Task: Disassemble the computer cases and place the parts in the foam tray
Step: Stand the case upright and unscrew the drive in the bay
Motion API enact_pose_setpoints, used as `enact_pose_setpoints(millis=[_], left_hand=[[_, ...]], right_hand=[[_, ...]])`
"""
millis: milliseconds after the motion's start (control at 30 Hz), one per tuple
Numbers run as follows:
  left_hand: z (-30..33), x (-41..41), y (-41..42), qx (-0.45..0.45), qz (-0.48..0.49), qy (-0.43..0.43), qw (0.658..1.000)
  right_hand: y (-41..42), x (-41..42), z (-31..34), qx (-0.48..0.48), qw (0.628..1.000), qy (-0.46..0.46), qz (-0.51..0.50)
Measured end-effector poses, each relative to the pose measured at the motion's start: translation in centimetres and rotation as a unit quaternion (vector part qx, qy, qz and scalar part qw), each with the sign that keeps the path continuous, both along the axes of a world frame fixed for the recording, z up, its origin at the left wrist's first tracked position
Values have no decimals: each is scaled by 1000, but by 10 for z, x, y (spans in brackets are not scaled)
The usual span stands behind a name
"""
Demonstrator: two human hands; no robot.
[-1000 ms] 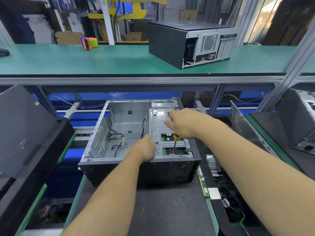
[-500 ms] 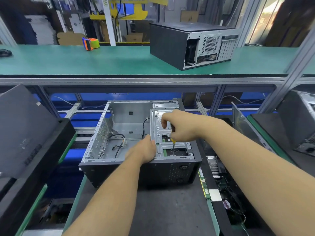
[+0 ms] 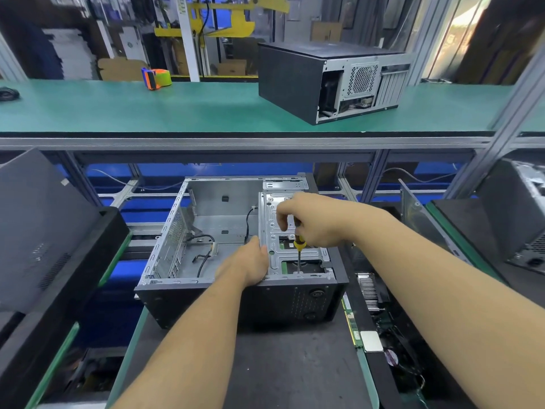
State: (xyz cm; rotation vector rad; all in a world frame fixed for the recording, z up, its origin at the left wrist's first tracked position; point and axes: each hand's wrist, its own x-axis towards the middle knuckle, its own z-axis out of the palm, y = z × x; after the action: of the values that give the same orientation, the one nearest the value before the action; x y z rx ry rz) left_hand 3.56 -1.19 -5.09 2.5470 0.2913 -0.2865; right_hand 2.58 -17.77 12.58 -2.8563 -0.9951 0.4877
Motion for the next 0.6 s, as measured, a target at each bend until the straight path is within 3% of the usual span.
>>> enact_pose_setpoints(millis=[133, 300, 400, 600], left_hand=[[0, -1, 0, 0, 3, -3, 1000], [2, -1, -1, -7, 6, 3, 1000], [2, -2, 0, -6, 4, 0, 1000], [0, -2, 1, -5, 2, -5, 1000]], right_hand=[[-1, 0, -1, 6, 999, 33, -22], [5, 2, -8, -103, 987, -107, -53], [4, 4, -11, -66, 990, -116, -44], [0, 3, -7, 7, 999, -33, -18]])
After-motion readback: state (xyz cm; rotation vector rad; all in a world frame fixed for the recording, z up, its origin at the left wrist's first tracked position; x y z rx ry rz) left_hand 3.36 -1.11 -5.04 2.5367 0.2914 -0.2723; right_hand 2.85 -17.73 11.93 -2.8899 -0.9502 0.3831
